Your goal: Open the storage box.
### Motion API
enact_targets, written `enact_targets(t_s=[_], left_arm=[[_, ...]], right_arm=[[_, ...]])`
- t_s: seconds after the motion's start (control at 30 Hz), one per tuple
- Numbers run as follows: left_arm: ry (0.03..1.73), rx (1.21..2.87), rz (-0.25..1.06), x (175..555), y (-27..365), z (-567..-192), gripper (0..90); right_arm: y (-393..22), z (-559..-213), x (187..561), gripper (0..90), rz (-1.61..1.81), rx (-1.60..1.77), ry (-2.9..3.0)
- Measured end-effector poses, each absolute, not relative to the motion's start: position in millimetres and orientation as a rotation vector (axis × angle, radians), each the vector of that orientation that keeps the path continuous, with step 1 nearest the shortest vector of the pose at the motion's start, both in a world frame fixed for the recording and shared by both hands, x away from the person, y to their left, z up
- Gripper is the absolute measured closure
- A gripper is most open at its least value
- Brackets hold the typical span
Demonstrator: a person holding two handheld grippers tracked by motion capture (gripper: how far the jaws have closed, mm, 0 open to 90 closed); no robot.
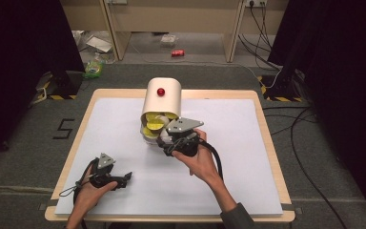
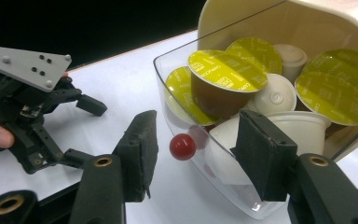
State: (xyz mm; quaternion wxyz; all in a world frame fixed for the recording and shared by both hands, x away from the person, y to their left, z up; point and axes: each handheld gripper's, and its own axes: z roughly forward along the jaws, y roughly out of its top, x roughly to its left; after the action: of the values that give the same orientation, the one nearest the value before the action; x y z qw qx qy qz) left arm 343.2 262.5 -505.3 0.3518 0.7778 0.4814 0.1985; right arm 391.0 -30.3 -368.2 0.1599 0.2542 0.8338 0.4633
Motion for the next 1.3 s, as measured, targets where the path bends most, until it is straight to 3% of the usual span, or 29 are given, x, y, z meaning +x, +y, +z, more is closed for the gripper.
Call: enact_targets(t_s=[1.3], left_arm=[[1.246,2.014,0.513,343.2,262.6,-505.2,5.3]], right_arm=[[-37.0,-381.7,357.0,48.5,1.341,0.656,2.388]])
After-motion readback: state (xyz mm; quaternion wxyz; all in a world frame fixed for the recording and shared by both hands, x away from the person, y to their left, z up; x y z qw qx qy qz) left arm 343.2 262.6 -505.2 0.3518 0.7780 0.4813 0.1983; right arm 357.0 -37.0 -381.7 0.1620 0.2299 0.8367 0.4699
